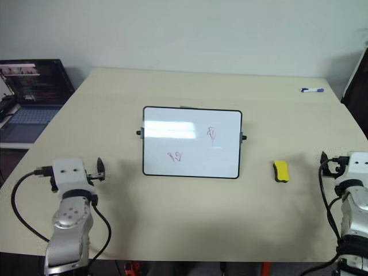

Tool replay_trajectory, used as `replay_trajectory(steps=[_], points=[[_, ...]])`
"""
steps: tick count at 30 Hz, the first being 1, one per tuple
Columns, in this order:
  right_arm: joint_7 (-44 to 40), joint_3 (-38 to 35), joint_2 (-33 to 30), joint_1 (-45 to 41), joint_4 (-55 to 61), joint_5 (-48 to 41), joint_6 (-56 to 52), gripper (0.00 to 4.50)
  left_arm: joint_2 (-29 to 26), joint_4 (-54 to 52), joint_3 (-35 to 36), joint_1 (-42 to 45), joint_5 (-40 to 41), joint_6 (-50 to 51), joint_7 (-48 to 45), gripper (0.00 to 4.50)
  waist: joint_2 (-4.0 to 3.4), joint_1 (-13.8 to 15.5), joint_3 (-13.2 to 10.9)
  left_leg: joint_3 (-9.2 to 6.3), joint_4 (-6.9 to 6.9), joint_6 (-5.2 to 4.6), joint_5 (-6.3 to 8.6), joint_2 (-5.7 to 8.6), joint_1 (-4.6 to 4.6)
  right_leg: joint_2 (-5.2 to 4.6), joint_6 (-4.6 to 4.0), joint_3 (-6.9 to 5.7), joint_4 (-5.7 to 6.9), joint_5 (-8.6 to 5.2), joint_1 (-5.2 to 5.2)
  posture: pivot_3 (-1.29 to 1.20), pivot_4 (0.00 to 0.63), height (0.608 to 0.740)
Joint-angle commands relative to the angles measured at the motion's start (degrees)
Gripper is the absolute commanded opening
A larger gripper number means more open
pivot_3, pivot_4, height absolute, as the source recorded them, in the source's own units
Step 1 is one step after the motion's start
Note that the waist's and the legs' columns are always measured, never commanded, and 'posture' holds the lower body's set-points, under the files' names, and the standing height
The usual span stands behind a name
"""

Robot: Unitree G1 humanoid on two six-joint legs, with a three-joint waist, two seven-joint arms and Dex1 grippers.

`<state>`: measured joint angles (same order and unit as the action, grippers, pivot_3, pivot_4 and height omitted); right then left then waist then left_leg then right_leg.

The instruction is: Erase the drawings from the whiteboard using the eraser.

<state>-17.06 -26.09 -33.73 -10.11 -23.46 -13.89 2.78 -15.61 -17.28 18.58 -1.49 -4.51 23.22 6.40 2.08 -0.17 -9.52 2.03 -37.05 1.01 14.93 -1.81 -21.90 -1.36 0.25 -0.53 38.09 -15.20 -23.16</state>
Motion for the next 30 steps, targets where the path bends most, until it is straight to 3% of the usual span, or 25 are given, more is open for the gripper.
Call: replay_trajectory(steps=[1,6,10,16,19,23,27,30], points=[[-0.3,-0.5,0.6,1.2,5.9,-1.8,-2.9,4.48,-0.5,0.5,2.4,1.7,0.6,-0.4,0.5,4.50,0.00,-0.1,0.0,0.00,-0.01,0.00,0.00,-0.01,0.00,0.00,0.00,0.00,0.00,0.00,0.00,0.00,0.150,0.740],[2.1,-0.1,2.6,2.6,11.8,-1.3,-5.0,4.48,-0.7,-0.7,1.5,1.3,3.8,-0.9,-4.5,4.50,-0.02,-0.1,0.0,0.00,-0.02,0.00,-0.01,-0.02,0.04,0.02,0.02,0.00,0.05,0.01,0.00,0.00,0.150,0.740],[2.4,0.1,3.3,2.6,18.7,-2.3,-8.4,4.48,-5.9,-3.7,-4.5,-1.6,6.4,-5.0,-17.0,4.50,-0.03,-0.1,0.0,0.01,-0.01,0.01,-0.01,-0.01,0.02,0.02,0.01,0.02,0.02,0.01,0.00,0.00,0.150,0.740],[3.4,2.6,6.2,-0.2,27.9,-5.5,-15.0,4.48,-8.4,-7.7,0.2,8.4,12.1,-6.3,-18.7,4.50,-0.02,0.0,0.0,-0.05,-0.05,0.01,-0.01,-0.06,0.01,0.05,0.01,-0.04,0.06,0.01,0.00,0.00,0.150,0.740],[3.5,4.2,6.7,0.7,34.8,-7.9,-22.5,4.48,-12.2,-9.4,0.3,15.4,14.6,-4.5,-21.6,4.50,-0.04,0.0,0.0,-0.04,-0.04,0.01,-0.01,-0.05,0.00,0.07,0.01,-0.02,0.05,0.01,0.00,0.00,0.150,0.740],[4.2,4.7,4.7,3.5,43.0,-10.2,-33.7,4.48,-16.1,-6.1,-5.7,25.5,21.9,0.6,-32.3,4.50,-0.06,0.5,0.0,-0.08,-0.02,0.01,-0.01,0.05,-0.09,0.07,0.02,-0.08,-0.01,0.01,-0.02,0.00,0.150,0.740],[7.3,6.1,5.0,4.3,51.8,-12.8,-44.5,4.48,-15.1,-3.0,-13.9,34.2,33.1,9.2,-45.0,4.50,-0.03,0.7,0.0,-0.11,-0.16,0.01,-0.01,0.18,-0.22,0.11,0.15,-0.14,-0.01,0.02,-0.02,0.00,0.150,0.740],[10.4,5.7,6.7,3.7,56.5,-17.8,-56.4,4.48,-17.2,-0.8,-21.1,35.5,32.7,8.7,-54.3,4.50,-0.05,-0.3,0.0,-0.05,-0.14,0.01,-0.01,0.15,-0.16,0.12,0.19,-0.04,-0.01,0.04,-0.02,0.00,0.150,0.740]])
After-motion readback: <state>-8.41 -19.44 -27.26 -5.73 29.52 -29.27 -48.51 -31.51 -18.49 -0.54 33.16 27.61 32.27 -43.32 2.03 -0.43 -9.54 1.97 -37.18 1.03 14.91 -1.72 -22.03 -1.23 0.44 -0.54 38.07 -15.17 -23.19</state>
